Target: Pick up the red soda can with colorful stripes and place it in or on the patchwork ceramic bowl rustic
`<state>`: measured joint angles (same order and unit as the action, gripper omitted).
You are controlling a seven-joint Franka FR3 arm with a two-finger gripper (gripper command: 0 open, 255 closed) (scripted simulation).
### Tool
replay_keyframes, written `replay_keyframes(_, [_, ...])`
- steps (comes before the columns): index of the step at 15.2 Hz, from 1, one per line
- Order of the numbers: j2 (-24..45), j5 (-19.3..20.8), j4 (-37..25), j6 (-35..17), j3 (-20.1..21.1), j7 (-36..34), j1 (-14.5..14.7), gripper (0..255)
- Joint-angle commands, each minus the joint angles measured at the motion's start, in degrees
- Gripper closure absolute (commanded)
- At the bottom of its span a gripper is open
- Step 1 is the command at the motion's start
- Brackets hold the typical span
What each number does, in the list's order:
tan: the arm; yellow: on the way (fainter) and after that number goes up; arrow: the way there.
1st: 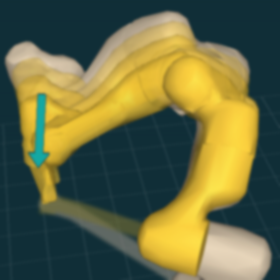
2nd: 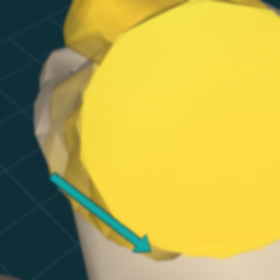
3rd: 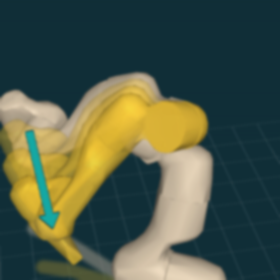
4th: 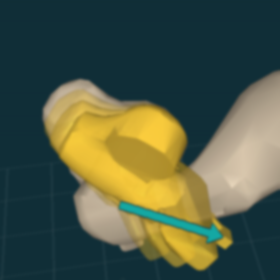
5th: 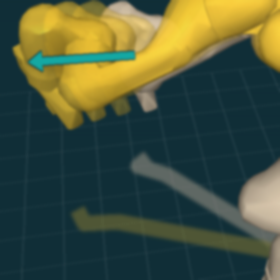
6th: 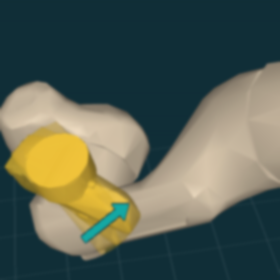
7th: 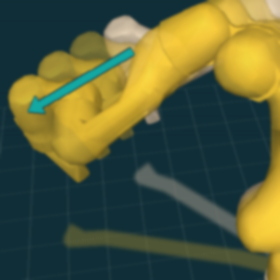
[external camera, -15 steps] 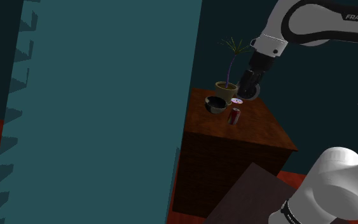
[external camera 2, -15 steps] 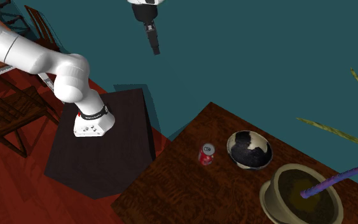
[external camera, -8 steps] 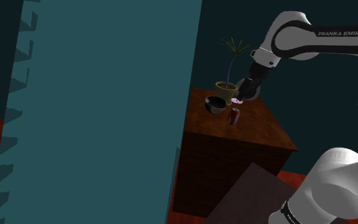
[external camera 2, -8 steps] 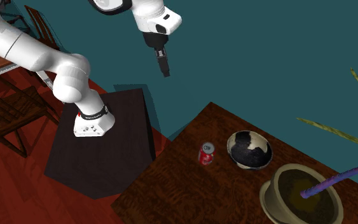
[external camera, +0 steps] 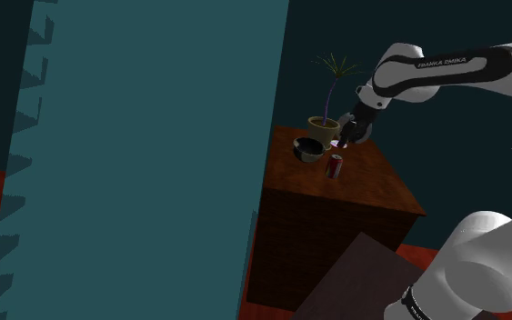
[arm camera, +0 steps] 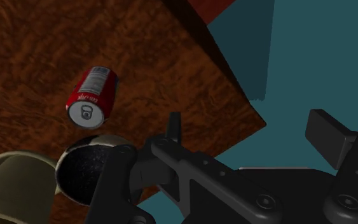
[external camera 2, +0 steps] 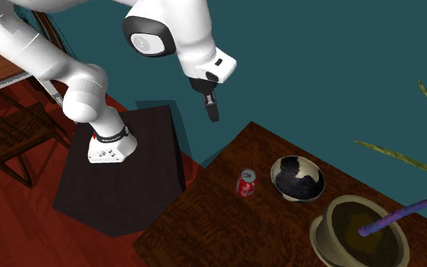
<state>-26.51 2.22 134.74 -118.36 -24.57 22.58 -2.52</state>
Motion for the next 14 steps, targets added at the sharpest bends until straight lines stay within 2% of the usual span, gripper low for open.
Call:
replay_keyframes(1, [2.9,-0.8,-0.3,-2.8,-2.7,2.9,0.0,0])
replay_keyframes(7, [14.4,-7.5,-4.7,-9.1,-10.5,13.1,1.4,0])
replay_keyframes(11, [23.8,-16.0,-9.3,-11.4,-14.9,21.9,1.9,0])
replay_keyframes(14, [31.7,-23.9,-13.7,-11.6,-16.5,29.1,0.5,0])
